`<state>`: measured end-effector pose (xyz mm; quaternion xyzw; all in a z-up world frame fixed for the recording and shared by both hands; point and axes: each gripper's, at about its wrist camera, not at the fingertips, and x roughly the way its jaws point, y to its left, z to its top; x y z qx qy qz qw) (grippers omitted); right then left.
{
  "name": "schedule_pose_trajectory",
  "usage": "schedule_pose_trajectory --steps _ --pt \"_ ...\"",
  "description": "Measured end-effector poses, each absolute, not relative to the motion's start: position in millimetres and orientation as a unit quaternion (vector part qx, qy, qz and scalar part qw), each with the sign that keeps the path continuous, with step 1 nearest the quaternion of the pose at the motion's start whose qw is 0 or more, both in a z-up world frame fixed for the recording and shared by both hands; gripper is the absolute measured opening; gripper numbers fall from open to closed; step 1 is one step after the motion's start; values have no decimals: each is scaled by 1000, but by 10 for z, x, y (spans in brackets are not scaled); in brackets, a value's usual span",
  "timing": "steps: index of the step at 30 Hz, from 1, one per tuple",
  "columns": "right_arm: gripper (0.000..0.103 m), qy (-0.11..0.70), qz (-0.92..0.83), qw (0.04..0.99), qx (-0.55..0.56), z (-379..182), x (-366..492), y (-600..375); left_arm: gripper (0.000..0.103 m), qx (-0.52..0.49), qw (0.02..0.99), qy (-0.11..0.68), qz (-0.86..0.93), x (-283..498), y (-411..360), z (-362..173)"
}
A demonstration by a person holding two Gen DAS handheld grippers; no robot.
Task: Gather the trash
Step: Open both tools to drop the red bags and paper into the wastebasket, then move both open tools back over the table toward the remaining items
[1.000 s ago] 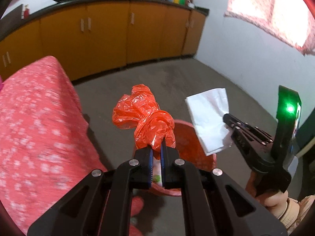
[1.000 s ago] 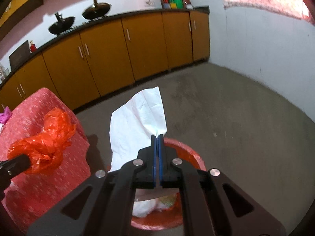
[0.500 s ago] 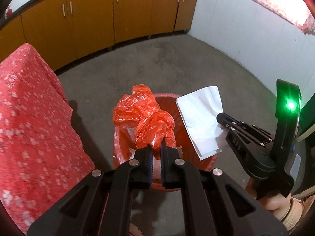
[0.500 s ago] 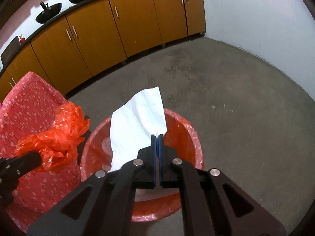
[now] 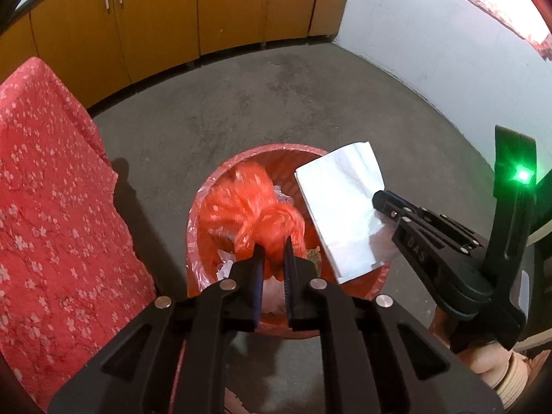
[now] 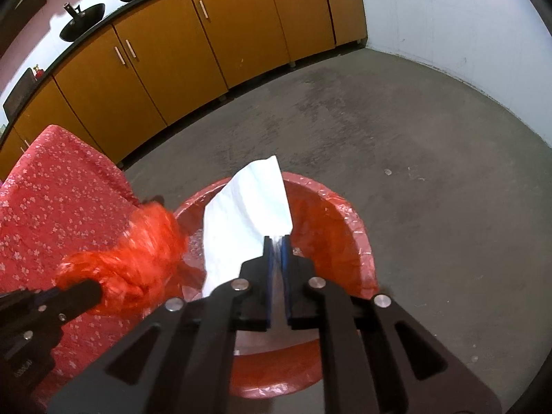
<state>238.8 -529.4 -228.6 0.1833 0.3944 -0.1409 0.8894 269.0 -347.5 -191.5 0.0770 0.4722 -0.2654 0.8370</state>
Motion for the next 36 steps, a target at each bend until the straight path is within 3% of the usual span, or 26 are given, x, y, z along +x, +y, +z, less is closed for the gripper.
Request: schedule_pose_trajectory --steps 1,4,10,13,20,36 --pt "22 394 -138 889 186 -2297 2387 -5297 16 76 838 472 -265 2694 -3468 -1913" --pt "27 395 -138 888 189 -2301 2357 -5306 25 72 842 465 -263 2683 -3444 -1888" --pt "27 388 -145 893 175 -2202 2296 -5279 26 49 851 457 -254 2694 -3337 -1751" --pt "34 377 -149 899 166 -2089 2261 -5242 26 26 859 446 -248 2711 -3194 -1569" --pt "38 338 -141 921 134 -1583 2242 -5057 27 -5 885 405 -227 2684 -2697 -1086" --pt "53 260 -1 963 65 -310 2679 -3624 41 -55 943 328 4 2687 -209 -465"
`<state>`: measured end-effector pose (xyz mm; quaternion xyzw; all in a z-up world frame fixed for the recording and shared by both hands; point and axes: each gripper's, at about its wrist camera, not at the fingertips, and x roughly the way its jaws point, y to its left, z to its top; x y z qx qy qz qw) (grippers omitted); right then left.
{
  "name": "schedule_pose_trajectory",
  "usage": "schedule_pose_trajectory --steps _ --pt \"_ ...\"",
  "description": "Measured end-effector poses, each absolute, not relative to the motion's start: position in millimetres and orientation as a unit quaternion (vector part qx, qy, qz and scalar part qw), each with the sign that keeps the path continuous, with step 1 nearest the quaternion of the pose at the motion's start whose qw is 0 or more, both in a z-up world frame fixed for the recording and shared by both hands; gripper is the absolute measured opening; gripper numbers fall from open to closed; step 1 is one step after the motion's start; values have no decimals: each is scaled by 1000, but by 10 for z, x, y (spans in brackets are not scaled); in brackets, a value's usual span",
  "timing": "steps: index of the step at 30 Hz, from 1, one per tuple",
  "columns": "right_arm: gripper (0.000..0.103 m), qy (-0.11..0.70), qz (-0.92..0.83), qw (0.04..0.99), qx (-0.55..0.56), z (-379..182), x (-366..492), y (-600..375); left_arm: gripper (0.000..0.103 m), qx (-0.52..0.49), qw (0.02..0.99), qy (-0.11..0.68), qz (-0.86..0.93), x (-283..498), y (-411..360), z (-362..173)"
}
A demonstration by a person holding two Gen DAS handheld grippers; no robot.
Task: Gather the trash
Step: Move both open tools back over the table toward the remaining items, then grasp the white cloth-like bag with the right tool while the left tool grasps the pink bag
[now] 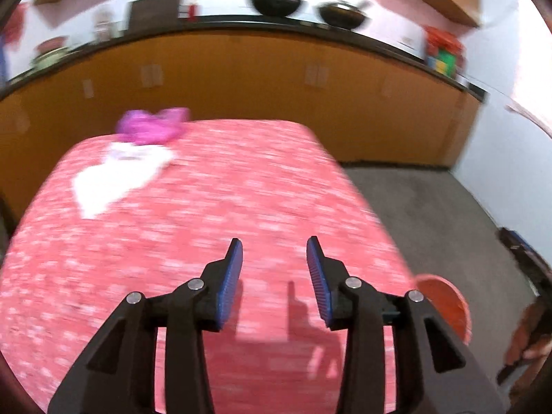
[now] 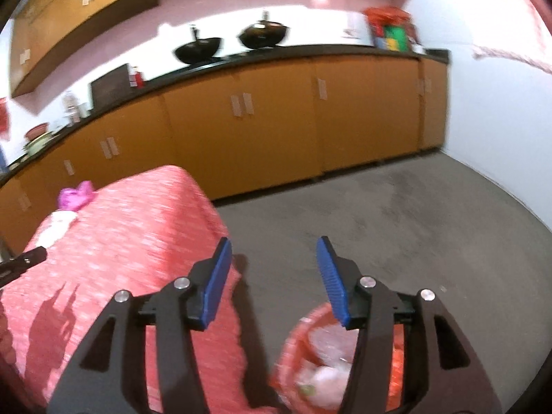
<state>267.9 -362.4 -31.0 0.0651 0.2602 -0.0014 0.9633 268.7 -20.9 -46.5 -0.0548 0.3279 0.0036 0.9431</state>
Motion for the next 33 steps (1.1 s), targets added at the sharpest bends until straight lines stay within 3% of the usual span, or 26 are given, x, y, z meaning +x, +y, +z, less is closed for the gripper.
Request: schedule_pose_trajectory --steps 13,25,33 --pt "55 253 126 959 24 41 3195 -1809 47 -90 937 314 124 2922 1291 -474" --pt "55 289 235 928 -13 -158 3830 -15 49 -114 932 304 162 2730 2103 -522" --pt "55 354 233 905 -17 -469 4405 568 49 -125 929 301 174 2805 2326 -577"
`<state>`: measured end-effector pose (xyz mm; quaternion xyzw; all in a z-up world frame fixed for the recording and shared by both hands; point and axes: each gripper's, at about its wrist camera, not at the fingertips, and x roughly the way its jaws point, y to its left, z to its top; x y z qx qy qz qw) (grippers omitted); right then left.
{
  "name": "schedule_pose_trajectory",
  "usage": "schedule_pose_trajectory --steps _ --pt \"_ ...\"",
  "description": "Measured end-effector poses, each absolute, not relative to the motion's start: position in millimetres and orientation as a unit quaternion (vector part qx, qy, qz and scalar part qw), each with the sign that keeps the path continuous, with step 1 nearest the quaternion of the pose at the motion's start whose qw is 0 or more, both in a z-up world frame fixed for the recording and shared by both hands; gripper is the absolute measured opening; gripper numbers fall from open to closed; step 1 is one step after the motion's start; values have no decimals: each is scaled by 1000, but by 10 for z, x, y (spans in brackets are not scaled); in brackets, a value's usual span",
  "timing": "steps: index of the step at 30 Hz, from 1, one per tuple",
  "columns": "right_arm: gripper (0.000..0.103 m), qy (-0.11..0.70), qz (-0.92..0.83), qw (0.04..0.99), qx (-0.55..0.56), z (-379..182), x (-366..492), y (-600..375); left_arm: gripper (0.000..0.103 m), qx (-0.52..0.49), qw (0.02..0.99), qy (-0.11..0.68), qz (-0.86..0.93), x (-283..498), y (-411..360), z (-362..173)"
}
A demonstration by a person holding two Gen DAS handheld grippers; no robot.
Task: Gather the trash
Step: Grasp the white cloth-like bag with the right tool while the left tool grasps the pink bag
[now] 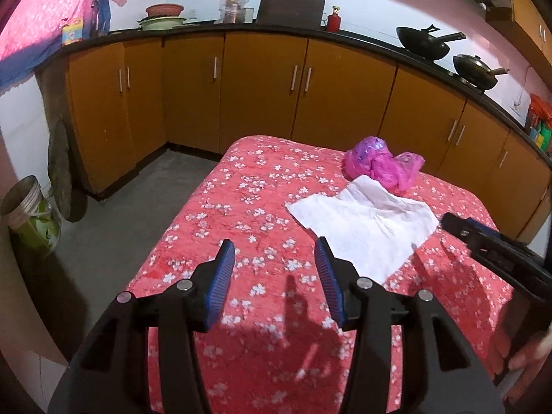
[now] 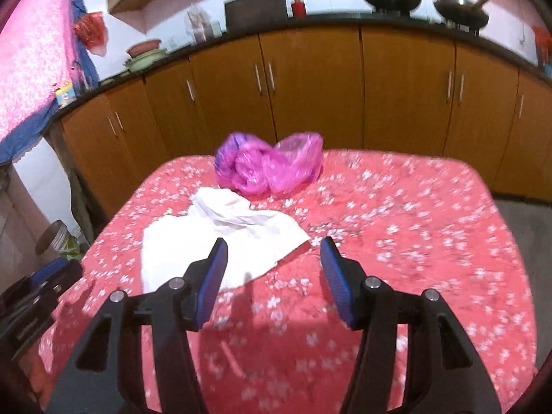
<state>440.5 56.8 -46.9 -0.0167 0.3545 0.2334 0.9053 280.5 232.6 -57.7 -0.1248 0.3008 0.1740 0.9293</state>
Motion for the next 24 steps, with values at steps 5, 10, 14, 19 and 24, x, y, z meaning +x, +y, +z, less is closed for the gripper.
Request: schedule_pose_trajectory --steps 5,10,14,19,24 --pt "55 405 226 886 -2 -636 4698 660 49 -122 931 298 175 2891 2358 -594" --pt "48 433 229 872 -14 -726 4837 745 49 -124 930 296 177 2967 2397 -608" --pt "9 444 234 865 -14 -766 4874 749 49 -121 932 294 176 3015 2387 -602" --pt "3 423 228 877 -15 -705 4831 630 49 -123 932 295 171 3124 2337 -602" --pt "2 399 206 893 -29 -613 4773 322 58 -119 935 294 159 3335 2229 -588"
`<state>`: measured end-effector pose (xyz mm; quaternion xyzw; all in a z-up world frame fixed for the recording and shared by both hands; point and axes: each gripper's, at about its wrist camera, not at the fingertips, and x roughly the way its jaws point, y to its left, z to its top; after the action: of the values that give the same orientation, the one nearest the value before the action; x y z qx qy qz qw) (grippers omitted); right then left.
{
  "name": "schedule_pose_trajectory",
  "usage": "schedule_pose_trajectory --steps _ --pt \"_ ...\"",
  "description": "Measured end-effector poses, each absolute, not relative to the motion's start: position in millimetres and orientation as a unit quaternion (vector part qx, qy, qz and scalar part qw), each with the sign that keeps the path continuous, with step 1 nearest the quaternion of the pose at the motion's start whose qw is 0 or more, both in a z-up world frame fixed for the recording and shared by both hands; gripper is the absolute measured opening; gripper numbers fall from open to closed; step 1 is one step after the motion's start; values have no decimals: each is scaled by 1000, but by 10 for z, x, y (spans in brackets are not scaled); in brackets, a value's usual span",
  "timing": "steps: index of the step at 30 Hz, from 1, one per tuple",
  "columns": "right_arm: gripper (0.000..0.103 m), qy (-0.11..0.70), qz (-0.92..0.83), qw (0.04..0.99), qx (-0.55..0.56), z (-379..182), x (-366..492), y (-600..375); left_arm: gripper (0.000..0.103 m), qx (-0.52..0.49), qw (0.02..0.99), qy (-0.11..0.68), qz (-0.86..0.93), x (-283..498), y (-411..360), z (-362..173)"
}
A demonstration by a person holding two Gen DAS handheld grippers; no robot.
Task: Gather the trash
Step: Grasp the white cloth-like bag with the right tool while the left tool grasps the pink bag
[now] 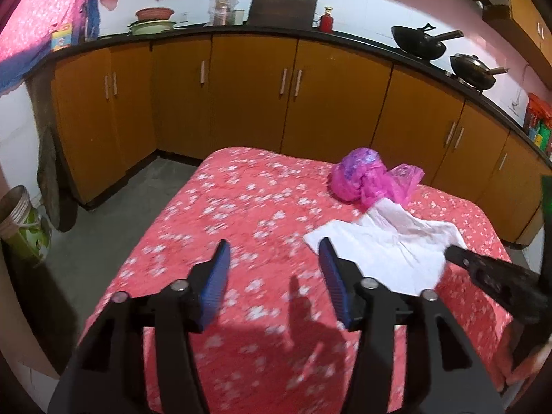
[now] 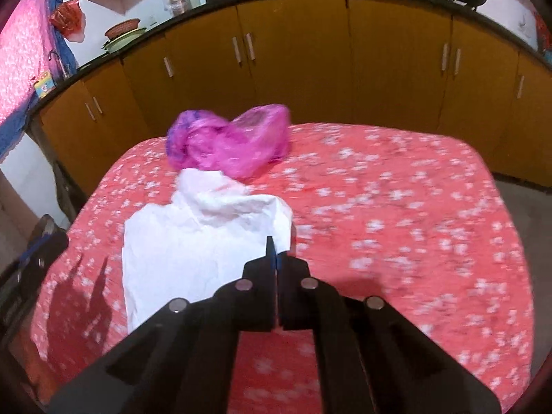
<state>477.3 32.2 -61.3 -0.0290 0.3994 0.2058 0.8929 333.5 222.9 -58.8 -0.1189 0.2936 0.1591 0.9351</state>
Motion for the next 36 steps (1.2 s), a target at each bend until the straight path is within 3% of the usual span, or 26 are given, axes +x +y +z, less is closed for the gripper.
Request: schedule_pose_trajectory --steps 11,28,30,33,36 --pt "2 380 130 916 -9 -536 4829 -427 61 -86 947 277 136 4167 1917 -513" --pt "2 375 140 916 36 -538 4879 -603 61 -74 938 323 99 4762 1950 -617" --pt "2 375 142 915 38 -537 4882 -594 56 -77 936 332 85 4806 1983 -638" --pt "2 374 146 915 40 -538 4884 -577 34 -84 936 336 64 4836 2016 -649" --pt "2 371 147 916 36 -532 4872 -550 21 -75 936 338 62 4836 1985 -651"
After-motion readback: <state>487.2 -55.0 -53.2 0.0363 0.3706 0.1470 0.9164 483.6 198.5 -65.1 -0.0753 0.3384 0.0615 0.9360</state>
